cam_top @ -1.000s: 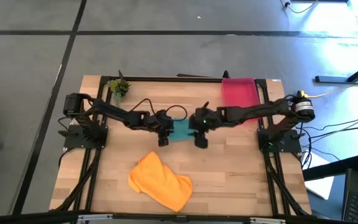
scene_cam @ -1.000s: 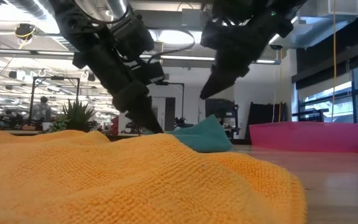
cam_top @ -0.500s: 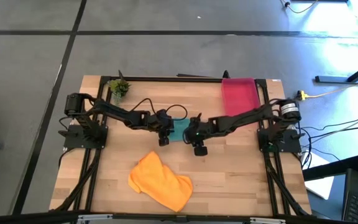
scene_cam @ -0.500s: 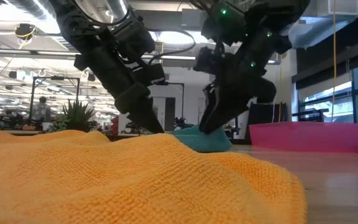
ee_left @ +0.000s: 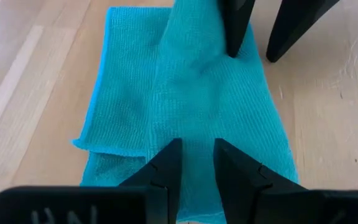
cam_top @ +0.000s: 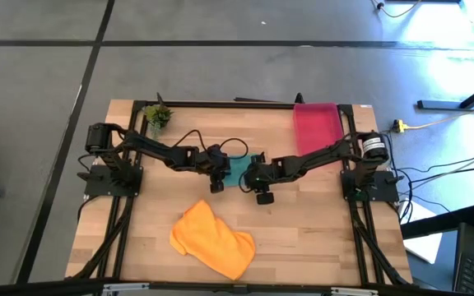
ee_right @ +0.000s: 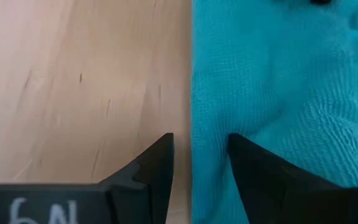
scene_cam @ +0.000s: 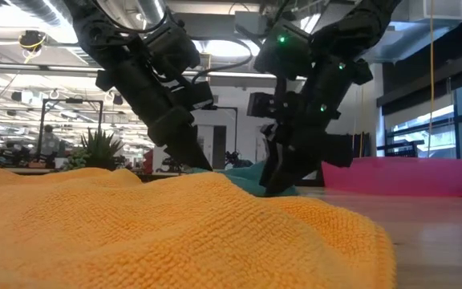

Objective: Roll microfiber towels into tight, uniform cylinder then place into a basket
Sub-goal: Roll the blue microfiber cloth on the table

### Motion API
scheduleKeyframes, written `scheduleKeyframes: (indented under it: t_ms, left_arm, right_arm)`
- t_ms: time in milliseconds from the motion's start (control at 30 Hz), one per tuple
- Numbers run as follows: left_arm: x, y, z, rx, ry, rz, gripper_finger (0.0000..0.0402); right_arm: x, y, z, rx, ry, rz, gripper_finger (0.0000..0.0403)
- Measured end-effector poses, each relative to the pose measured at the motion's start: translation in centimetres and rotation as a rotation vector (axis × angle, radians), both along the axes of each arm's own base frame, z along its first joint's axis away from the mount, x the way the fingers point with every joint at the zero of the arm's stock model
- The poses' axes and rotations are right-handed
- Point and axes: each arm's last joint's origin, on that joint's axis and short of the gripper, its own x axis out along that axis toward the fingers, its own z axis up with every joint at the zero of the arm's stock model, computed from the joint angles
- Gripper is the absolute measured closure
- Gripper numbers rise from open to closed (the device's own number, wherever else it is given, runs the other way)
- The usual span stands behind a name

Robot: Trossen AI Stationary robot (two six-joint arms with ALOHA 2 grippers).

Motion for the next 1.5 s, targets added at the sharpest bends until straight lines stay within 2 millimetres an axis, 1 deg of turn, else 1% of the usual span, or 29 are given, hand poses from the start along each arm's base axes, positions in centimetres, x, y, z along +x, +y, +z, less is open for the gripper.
scheduleKeyframes:
  t_ms: [133, 367, 433, 500, 567, 733, 933, 1200, 1367, 1500]
  left_arm:
    - [0.0, 0.0, 0.0, 0.0, 0.0, -0.001, 0.0319]
    - [0.0, 0.0, 0.0, 0.0, 0.0, 0.0, 0.0319]
    - [0.0, 0.0, 0.0, -0.001, 0.0, 0.0, 0.0319]
    - [0.0, 0.0, 0.0, -0.002, 0.0, 0.001, 0.0319]
    - [0.0, 0.0, 0.0, -0.002, 0.0, 0.001, 0.0319]
    - [0.0, 0.0, 0.0, -0.002, 0.0, 0.001, 0.0319]
    - [0.0, 0.0, 0.0, -0.002, 0.0, 0.001, 0.0319]
    - [0.0, 0.0, 0.0, 0.0, 0.001, -0.001, 0.0319]
    - [-0.1, -0.2, -0.1, -0.057, 0.014, -0.055, 0.0319]
    - [-0.3, -0.5, -0.3, -0.08, 0.038, -0.077, 0.0319]
  right_arm:
    - [0.1, 0.0, -0.6, -0.012, 0.015, -0.009, 0.0247]
    - [0.1, 0.0, -0.8, -0.002, 0.009, -0.071, 0.0247]
    - [0.2, -0.1, -0.9, -0.008, 0.012, -0.075, 0.0254]
    - [0.2, -0.1, -1.0, -0.001, 0.01, -0.087, 0.0272]
    - [0.2, -0.1, -1.0, 0.004, 0.008, -0.094, 0.0299]
    - [0.2, -0.1, -1.0, -0.006, 0.004, -0.1, 0.0386]
    - [0.2, -0.2, -1.0, 0.017, 0.01, -0.107, 0.0395]
    - [0.1, -0.9, -0.7, 0.193, 0.012, -0.086, 0.0399]
    - [0.4, -1.5, -0.1, 0.416, 0.034, -0.043, 0.0401]
    - [0.5, -2.3, 0.2, 0.602, 0.052, -0.067, 0.0401]
